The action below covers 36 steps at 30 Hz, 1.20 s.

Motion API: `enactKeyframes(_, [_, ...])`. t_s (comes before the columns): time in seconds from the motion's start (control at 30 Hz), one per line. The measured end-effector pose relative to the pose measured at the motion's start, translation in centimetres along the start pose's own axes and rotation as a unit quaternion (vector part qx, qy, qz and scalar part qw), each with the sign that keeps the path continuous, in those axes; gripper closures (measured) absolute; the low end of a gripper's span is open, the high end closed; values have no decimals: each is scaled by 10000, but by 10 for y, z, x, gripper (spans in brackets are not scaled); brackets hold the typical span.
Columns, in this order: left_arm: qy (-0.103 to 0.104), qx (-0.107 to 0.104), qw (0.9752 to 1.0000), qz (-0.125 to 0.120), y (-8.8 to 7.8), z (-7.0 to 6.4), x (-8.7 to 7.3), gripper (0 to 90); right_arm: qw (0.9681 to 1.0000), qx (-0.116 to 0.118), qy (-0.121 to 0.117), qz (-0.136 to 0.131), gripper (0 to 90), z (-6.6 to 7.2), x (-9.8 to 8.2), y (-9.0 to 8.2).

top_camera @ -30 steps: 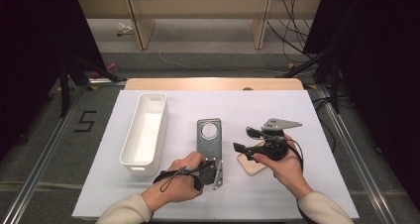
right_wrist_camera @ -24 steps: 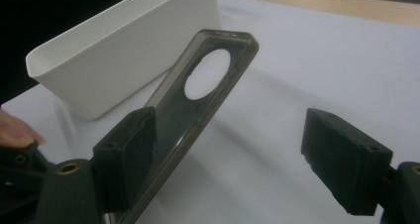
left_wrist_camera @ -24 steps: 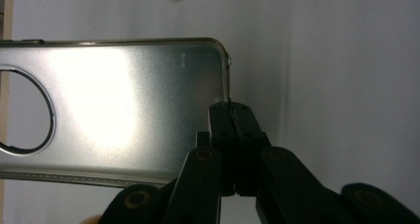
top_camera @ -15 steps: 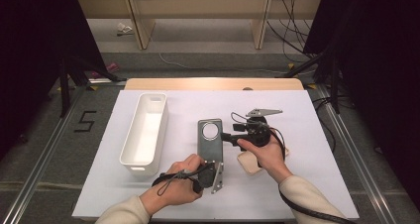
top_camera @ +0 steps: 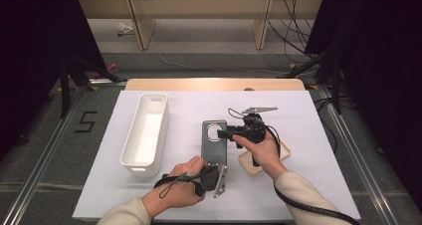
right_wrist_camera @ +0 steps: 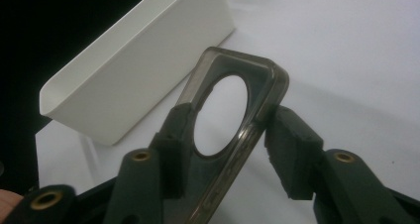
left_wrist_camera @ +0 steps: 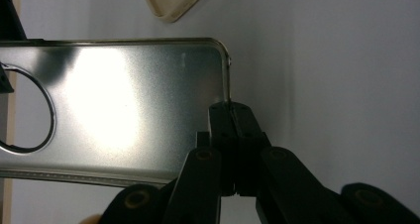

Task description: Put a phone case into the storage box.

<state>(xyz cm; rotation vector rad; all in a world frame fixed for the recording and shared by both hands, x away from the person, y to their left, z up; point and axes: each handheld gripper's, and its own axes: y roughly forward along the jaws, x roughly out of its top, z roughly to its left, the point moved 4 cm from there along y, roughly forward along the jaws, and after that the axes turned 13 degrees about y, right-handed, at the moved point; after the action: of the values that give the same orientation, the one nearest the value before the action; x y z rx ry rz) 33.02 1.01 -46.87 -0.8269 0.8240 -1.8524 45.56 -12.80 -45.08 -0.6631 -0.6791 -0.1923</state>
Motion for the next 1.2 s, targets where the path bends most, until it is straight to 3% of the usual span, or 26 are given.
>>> enactKeyframes(0.23, [38,8,10000,1,0,-1,2,889,9997,110,221,45,717,1,1,-3])
enactKeyframes(0.47, [135,-8,9999,58,1,-1,2,889,9990,233,381,75,758,4,1,-6])
enactKeyframes(0.87, [111,56,9999,72,4,1,-1,887,9974,422,576,-29,813,14,3,-12])
enactKeyframes(1.13, [-31,149,9999,-11,7,3,-4,876,9978,393,519,-122,822,19,5,-16])
enactKeyframes(1.2, [-201,129,9996,-158,6,3,-4,863,9980,359,483,-169,824,20,6,-17])
